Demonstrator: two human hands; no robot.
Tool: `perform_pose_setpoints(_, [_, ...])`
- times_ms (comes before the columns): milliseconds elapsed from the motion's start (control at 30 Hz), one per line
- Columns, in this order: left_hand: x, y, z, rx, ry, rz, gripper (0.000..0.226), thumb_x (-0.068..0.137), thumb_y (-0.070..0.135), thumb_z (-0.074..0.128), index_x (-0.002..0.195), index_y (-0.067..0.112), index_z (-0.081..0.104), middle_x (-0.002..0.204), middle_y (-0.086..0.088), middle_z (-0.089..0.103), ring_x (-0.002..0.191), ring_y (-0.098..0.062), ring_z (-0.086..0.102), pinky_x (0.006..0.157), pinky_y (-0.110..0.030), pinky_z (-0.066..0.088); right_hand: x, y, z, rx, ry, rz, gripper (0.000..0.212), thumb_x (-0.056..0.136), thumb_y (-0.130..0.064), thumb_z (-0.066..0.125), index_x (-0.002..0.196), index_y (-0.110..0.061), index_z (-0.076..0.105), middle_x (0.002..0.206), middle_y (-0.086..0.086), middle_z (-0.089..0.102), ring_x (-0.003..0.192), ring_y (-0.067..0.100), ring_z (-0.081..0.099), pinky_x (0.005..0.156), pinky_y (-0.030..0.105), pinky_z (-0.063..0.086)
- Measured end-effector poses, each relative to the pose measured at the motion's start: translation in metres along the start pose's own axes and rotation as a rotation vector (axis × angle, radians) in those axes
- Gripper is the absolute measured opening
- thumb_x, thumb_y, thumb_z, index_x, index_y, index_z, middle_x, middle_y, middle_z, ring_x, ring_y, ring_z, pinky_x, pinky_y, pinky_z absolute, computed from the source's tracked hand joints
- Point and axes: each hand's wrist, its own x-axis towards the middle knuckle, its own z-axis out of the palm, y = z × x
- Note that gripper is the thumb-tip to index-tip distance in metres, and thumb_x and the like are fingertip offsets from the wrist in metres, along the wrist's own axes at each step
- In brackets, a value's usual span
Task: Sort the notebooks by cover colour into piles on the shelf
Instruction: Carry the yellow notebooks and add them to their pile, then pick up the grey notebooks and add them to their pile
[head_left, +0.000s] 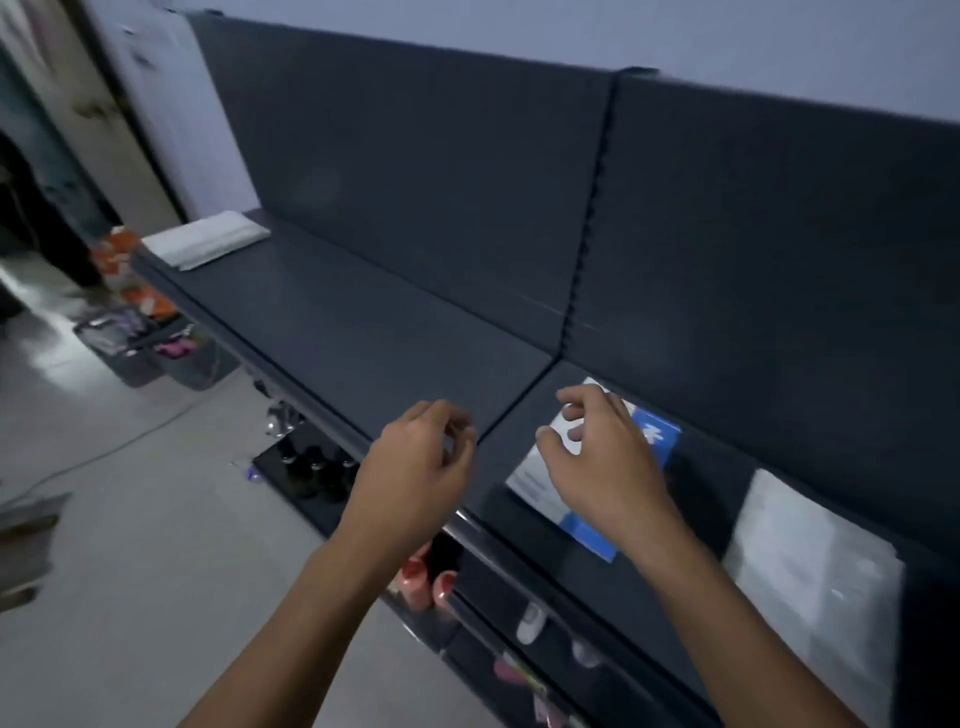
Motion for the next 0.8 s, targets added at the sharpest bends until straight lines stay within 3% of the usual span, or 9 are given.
perform_pose_setpoints(233, [0.031, -0.105, -0.076, 0.033, 0.047, -0.132, 0.021, 0.099, 0.037, 0.052, 0.112, 0.028, 0.067, 0.104, 0.013, 0.065, 0.082, -0.005, 0.062, 0.067, -0.022, 0.042, 0.040, -0.101, 0.095, 0.023, -0.209, -0.137, 0.035, 0.098, -0.036, 0.060, 0.132, -0.029, 0.052, 0.126, -0.012, 0.053, 0.110, 0.008, 0.058, 0.085, 0.027, 0.048])
perform_pose_setpoints(400, [0.065, -0.155, -0.113, 0.035, 0.080, -0.184, 0.023, 0.101, 0.034, 0.051, 0.115, 0.024, 0.067, 0.103, 0.010, 0.064, 0.084, -0.006, 0.060, 0.067, -0.020, 0.040, 0.077, -0.150, 0.140, 0.008, -0.258, -0.223, 0.032, 0.099, -0.037, 0.058, 0.130, -0.029, 0.054, 0.125, -0.012, 0.054, 0.108, 0.007, 0.058, 0.086, 0.030, 0.051])
perform_pose_setpoints(533, [0.094, -0.192, -0.131, 0.027, 0.090, -0.209, 0.024, 0.100, 0.035, 0.052, 0.115, 0.024, 0.068, 0.105, 0.009, 0.067, 0.091, -0.009, 0.063, 0.074, -0.025, 0.047, 0.108, -0.180, 0.176, 0.010, -0.305, -0.238, 0.031, 0.099, -0.036, 0.059, 0.129, -0.027, 0.055, 0.124, -0.010, 0.055, 0.108, 0.009, 0.059, 0.089, 0.033, 0.054])
perform_pose_setpoints(700, [0.143, -0.242, -0.148, -0.002, 0.058, -0.236, 0.021, 0.100, 0.036, 0.053, 0.113, 0.028, 0.066, 0.103, 0.012, 0.068, 0.077, -0.003, 0.068, 0.073, -0.033, 0.057, 0.157, -0.213, 0.224, 0.030, -0.331, -0.229, 0.030, 0.099, -0.035, 0.058, 0.128, -0.026, 0.056, 0.123, -0.009, 0.057, 0.107, 0.009, 0.060, 0.090, 0.031, 0.053])
perform_pose_setpoints(800, [0.177, -0.273, -0.161, -0.003, 0.039, -0.244, 0.020, 0.099, 0.035, 0.053, 0.112, 0.028, 0.067, 0.102, 0.013, 0.069, 0.075, -0.001, 0.068, 0.071, -0.030, 0.055, 0.195, -0.237, 0.253, 0.027, -0.340, -0.220, 0.030, 0.099, -0.035, 0.058, 0.128, -0.026, 0.056, 0.120, -0.009, 0.059, 0.109, 0.011, 0.060, 0.092, 0.034, 0.053])
